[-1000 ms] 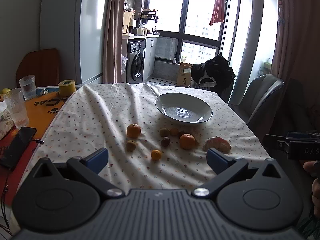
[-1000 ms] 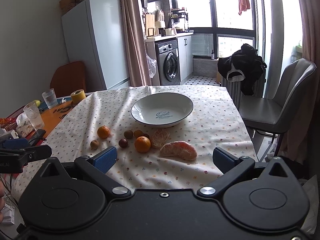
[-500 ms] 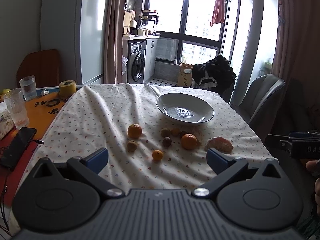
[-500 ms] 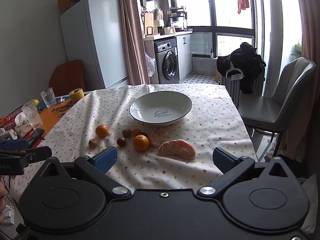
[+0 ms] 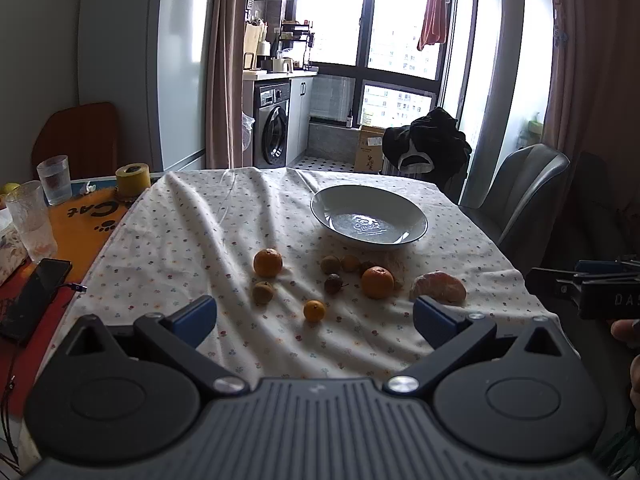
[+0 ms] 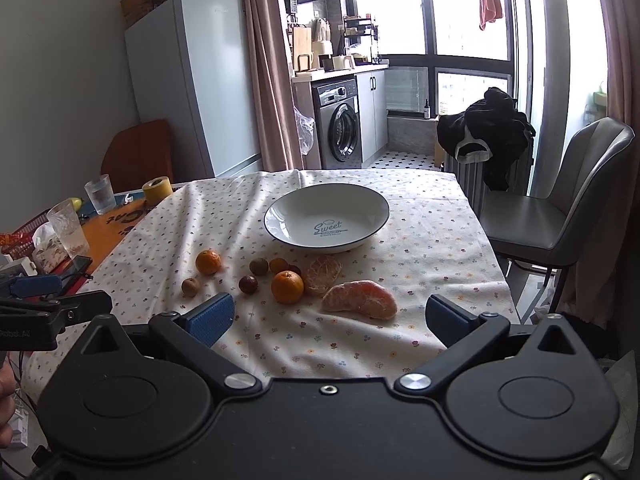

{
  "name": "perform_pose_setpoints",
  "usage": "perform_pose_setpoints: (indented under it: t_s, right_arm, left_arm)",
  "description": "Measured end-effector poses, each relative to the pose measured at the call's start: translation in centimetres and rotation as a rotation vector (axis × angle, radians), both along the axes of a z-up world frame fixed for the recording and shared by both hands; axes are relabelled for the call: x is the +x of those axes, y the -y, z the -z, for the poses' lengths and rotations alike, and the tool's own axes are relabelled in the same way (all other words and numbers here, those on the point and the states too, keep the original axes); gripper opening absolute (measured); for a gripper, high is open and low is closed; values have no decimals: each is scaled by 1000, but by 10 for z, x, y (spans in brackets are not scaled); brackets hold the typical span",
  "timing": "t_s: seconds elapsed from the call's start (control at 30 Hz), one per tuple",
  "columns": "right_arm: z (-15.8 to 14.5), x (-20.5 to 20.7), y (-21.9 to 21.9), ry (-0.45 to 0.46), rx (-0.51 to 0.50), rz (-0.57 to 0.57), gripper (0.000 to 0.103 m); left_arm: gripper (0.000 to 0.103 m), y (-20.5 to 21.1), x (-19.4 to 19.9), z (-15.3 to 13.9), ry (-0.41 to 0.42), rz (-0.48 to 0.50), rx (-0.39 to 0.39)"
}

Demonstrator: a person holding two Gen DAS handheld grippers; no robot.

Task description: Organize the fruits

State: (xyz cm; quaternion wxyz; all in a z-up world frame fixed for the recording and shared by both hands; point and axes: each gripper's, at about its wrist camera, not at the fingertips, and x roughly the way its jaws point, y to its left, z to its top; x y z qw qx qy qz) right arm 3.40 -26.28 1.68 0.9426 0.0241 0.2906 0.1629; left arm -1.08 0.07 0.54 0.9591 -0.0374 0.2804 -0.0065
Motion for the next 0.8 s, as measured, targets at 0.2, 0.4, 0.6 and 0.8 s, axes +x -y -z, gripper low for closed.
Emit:
perform_pose_setpoints:
  t_s: [0.2,0.4,0.6,0.8]
  right_arm:
    - [5,8,0,-23,0,-4,103]
    - [11,18,5,-39,21,-43,103]
    - [15,34,0,-42,20,-78,103]
    - [25,51,-2,-75,47,-100,103]
  left_arm:
    - [103,-2,11,3,-12,4,-19]
    - [103,-6,30,11,-21,1,-24]
    - [103,-9,50,17,-39,8,-33]
    - [103,-14,68,28,-58,30,-67]
